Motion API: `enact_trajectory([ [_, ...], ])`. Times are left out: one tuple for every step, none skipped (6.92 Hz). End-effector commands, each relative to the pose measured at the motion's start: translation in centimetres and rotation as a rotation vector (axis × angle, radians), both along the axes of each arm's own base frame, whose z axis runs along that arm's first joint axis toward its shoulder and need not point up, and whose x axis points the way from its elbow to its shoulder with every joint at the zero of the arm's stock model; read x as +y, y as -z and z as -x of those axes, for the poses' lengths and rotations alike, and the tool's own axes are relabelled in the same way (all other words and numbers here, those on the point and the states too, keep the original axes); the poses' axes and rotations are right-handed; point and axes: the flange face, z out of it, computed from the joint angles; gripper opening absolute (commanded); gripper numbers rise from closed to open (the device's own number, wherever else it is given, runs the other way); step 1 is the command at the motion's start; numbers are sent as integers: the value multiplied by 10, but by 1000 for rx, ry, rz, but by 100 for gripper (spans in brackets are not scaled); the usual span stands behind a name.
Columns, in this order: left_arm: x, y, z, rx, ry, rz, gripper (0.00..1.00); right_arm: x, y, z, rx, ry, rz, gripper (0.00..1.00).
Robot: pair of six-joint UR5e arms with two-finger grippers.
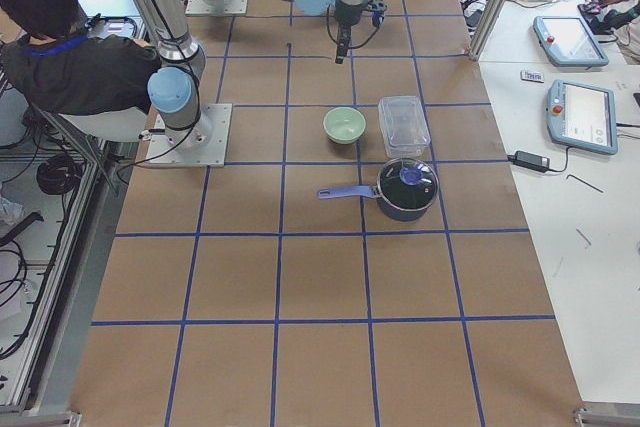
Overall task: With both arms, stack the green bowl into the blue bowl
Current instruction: 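Lower left gripper onto blue bowl rim while right lowers onto green bowl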
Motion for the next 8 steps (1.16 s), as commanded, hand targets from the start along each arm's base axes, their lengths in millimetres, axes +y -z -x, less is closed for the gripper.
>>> enact_trajectory([
  [11,2,0,-6,0,-70,22,-10,52,2,2,-16,53,100],
  [11,4,0,-7,-2,-73,0,-12,66,10,-1,-67,67,100],
  [12,2,0,-7,0,-76,0,-7,84,32,-12,-81,36,100],
  [11,-2,7,-9,0,-69,0,-6,96,57,-14,-49,61,100],
  [14,-10,18,-15,-29,-53,0,-5,121,64,-19,-50,54,100],
  [14,-20,36,-14,-46,-34,0,-12,147,65,-20,-50,51,100],
  [9,-32,70,-5,-100,5,0,-14,155,65,-25,-40,54,100],
  [2,-49,114,1,-154,57,0,-14,156,64,-25,-36,49,100],
])
